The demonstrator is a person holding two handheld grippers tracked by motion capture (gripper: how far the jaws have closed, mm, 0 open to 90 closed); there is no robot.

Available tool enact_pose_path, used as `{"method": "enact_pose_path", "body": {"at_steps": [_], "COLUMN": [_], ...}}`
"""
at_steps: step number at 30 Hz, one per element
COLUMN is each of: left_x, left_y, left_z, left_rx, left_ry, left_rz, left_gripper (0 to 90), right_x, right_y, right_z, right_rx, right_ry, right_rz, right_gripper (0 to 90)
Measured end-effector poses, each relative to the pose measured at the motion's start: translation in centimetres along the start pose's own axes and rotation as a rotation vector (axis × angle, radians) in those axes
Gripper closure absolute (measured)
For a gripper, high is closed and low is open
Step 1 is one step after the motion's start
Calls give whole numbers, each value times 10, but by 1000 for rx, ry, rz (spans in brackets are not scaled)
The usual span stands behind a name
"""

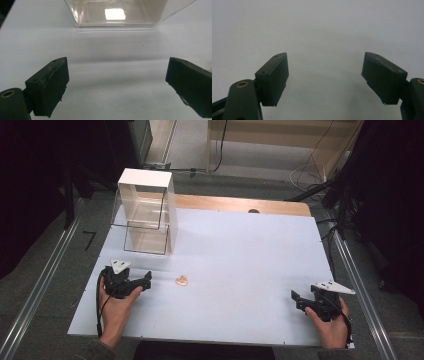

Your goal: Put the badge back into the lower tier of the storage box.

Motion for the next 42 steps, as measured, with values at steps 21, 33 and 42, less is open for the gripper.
{"method": "enact_pose_path", "body": {"at_steps": [21,33,42], "left_x": [0,1,2], "left_y": [23,32,36], "left_z": [4,6,8], "left_rx": [-46,-74,-87], "left_ry": [-12,-9,-9], "left_rz": [46,59,62], "left_gripper": [53,53,53], "right_x": [-1,0,0], "right_y": [2,2,2], "right_z": [0,-1,-1], "right_rx": [-1,1,-1], "right_ry": [0,4,5], "right_rz": [6,10,12], "right_gripper": [200,200,201]}}
Point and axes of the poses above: each handheld gripper's, and its own axes: z roughly forward along the jaws, x roughly out of its top, y roughly to its right, the point moved 7 cm from there along z, roughly forward along the jaws, and after that the axes turned 13 degrees about -y, right-handed, at the moved point
